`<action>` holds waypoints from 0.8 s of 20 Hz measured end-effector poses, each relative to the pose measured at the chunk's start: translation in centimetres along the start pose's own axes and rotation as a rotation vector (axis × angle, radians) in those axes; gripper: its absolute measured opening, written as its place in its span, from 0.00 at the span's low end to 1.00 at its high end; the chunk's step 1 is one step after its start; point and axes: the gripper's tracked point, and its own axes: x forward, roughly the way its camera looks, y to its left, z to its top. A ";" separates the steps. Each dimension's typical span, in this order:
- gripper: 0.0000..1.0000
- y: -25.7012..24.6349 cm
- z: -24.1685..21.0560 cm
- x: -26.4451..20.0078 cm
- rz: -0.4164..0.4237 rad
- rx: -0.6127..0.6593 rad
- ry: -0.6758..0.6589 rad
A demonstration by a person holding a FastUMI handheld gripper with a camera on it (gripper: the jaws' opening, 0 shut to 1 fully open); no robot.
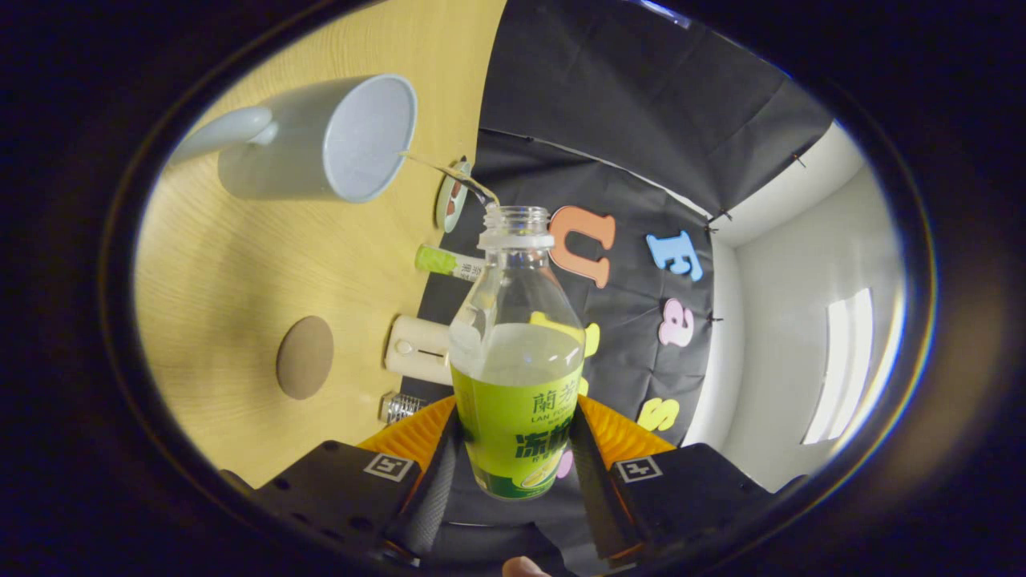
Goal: Take the bottle from table, then pour the juice into the cup, finally place the bottle on the coaster
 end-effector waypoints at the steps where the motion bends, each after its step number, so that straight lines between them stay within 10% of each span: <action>1: 0.77 0.0 0.0 0.0 -0.001 -0.003 0.000; 16: 0.77 -2.4 -0.4 0.3 -0.044 -0.074 0.005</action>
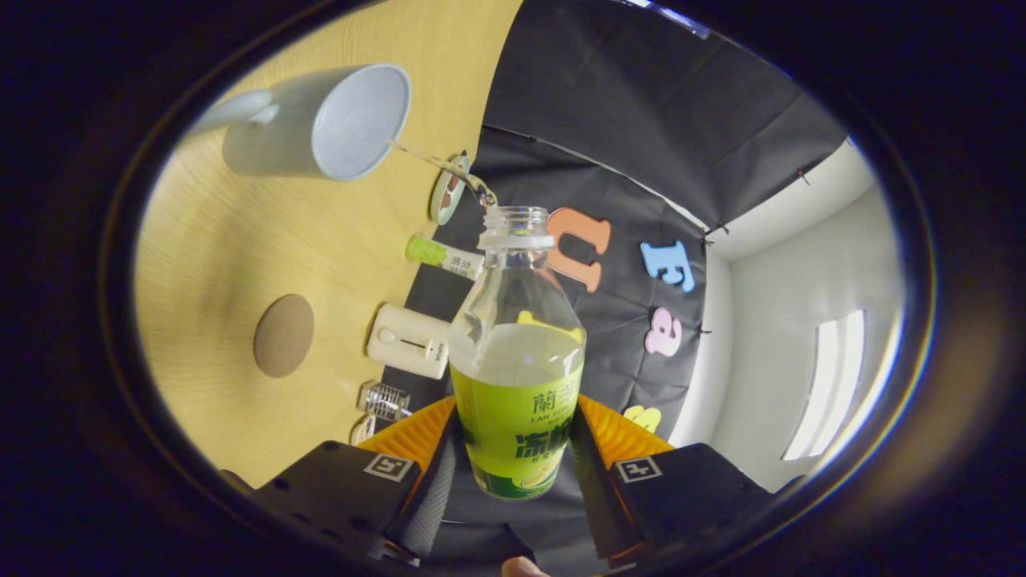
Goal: Take the bottle from table, then pour the juice into the cup, finally place the bottle on the coaster
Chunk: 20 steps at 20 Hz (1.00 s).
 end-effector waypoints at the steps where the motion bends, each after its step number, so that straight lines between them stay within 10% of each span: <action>1: 0.77 -0.1 0.1 0.1 -0.004 -0.006 0.000; 20: 0.77 -1.8 1.0 0.5 -0.028 -0.108 -0.020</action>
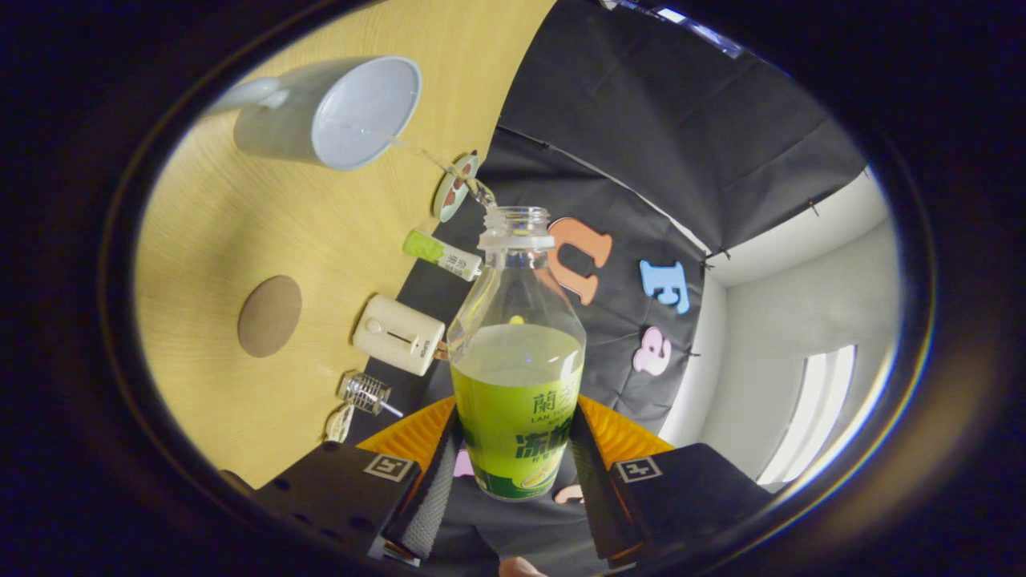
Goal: Take the bottle from table, then pour the juice into the cup, finally place the bottle on the coaster
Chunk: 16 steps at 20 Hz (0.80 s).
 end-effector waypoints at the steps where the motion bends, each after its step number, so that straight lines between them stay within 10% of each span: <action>1: 0.77 -0.1 0.0 0.0 -0.003 -0.008 -0.001; 16: 0.76 -1.0 0.9 0.2 -0.023 -0.070 -0.032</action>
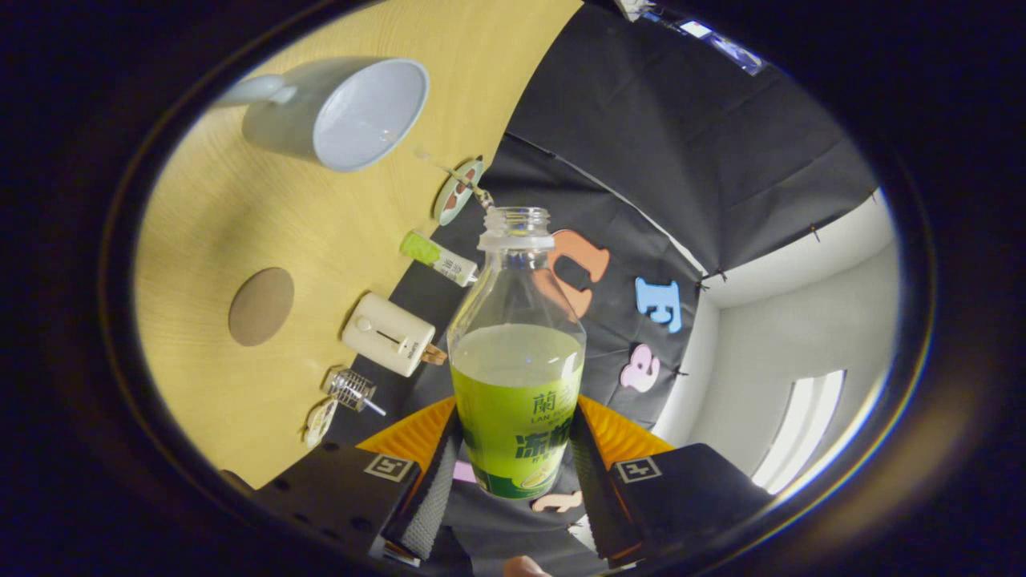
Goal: Take the bottle from table, then pour the juice into the cup, finally place the bottle on the coaster
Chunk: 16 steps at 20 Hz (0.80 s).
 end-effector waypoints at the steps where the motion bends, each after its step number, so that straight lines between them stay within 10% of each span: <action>1: 0.76 -0.1 0.1 0.0 0.000 -0.004 0.000; 16: 0.76 0.1 1.0 0.4 -0.006 0.024 -0.014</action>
